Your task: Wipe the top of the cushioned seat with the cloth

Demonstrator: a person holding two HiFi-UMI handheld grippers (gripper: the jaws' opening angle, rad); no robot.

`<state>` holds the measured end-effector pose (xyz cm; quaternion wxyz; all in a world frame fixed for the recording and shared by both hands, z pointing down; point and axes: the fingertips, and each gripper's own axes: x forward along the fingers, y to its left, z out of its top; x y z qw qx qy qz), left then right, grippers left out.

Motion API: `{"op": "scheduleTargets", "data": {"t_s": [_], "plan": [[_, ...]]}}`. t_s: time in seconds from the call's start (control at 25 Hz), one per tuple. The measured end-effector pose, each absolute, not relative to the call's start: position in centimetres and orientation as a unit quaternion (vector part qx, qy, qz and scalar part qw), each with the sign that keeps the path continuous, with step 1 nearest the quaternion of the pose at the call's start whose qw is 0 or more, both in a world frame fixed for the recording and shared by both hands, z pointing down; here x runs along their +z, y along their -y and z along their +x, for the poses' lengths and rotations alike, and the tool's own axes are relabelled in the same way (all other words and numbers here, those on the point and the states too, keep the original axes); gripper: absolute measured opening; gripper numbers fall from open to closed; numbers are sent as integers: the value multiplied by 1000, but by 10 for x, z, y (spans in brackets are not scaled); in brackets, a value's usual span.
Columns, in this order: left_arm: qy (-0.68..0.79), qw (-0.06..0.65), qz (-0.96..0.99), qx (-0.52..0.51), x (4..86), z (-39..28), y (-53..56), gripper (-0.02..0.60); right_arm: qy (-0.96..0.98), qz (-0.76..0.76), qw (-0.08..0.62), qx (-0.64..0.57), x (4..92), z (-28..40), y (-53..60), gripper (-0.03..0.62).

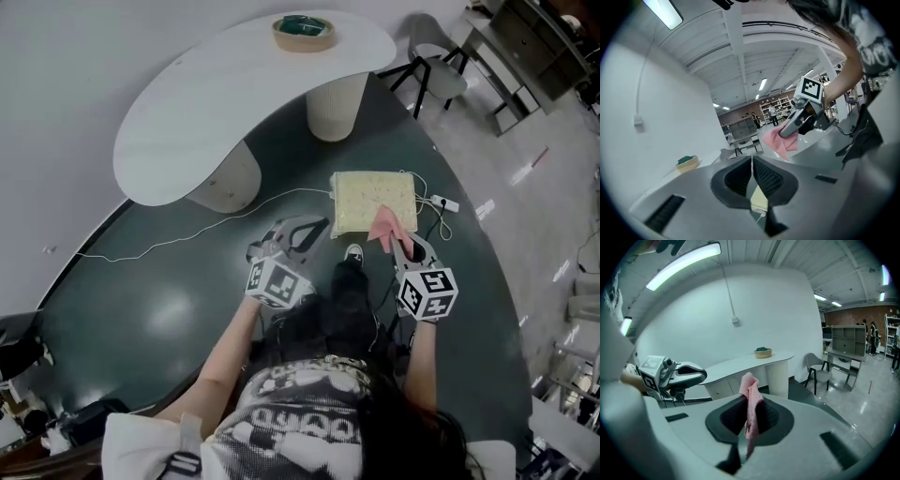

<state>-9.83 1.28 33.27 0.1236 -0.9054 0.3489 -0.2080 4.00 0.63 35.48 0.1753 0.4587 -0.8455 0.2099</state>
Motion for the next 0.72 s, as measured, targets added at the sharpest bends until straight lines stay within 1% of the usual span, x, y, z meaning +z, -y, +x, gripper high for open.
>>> {"op": "scheduleTargets", "data": {"t_s": [0.16,0.48,0.72], "plan": [[-348,123,-909,-195,324,-105,-25,12,853,450,181,192,341,21,-23,11],[-341,128,-913,-184,315,-94,-50,12,862,435,187,178,331,10,-51,11],[-349,120,-911,-183,312,-75,-59,12,868,427,179,180,327,26,-58,11]]}}
